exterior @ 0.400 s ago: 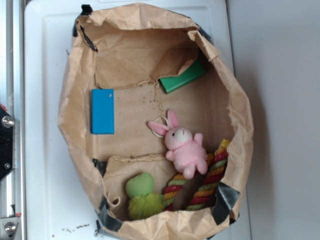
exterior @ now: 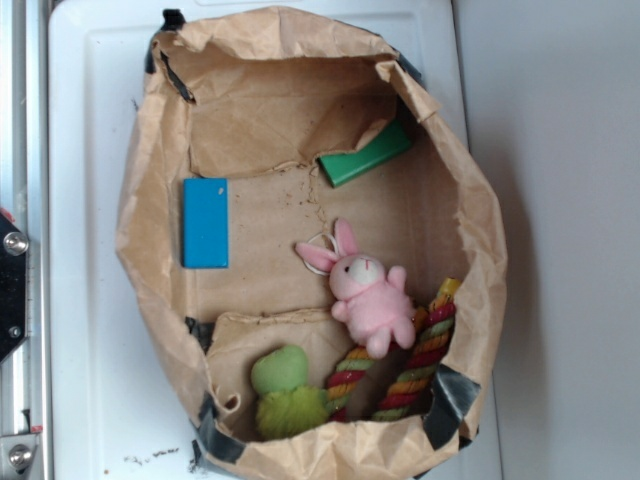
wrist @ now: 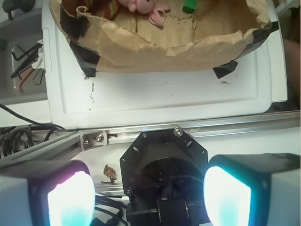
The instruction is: Grab the green animal.
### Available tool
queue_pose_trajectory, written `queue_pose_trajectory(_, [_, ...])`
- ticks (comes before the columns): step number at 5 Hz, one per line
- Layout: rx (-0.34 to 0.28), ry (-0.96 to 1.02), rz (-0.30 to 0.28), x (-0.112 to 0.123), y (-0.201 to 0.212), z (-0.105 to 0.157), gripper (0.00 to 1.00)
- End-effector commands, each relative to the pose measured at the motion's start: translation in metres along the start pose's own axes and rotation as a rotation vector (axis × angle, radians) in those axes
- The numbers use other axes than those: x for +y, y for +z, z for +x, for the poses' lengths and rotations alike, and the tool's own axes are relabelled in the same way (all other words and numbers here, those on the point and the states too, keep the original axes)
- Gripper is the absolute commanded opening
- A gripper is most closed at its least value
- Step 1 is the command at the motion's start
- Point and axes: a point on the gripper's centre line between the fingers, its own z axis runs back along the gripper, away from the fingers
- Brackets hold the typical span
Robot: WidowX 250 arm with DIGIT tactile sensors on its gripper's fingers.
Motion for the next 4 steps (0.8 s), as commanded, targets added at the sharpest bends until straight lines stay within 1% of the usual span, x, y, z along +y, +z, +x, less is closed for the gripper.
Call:
queue_pose_trajectory(1, [-0.049,0.038,-0.007,-0.008,-0.015,0.078,1.00])
queue_pose_trajectory(2, [-0.086,0.015,0.013,-0.006,-0.024,0.105,1.00])
queue_pose_trajectory(3, [-0.130,-0.059,0.021,-0.004,-0.031,0.122,1.00])
queue_pose_trajectory(4, [-0.179,-0.145,0.045,0.002,-0.038,0.136,1.00])
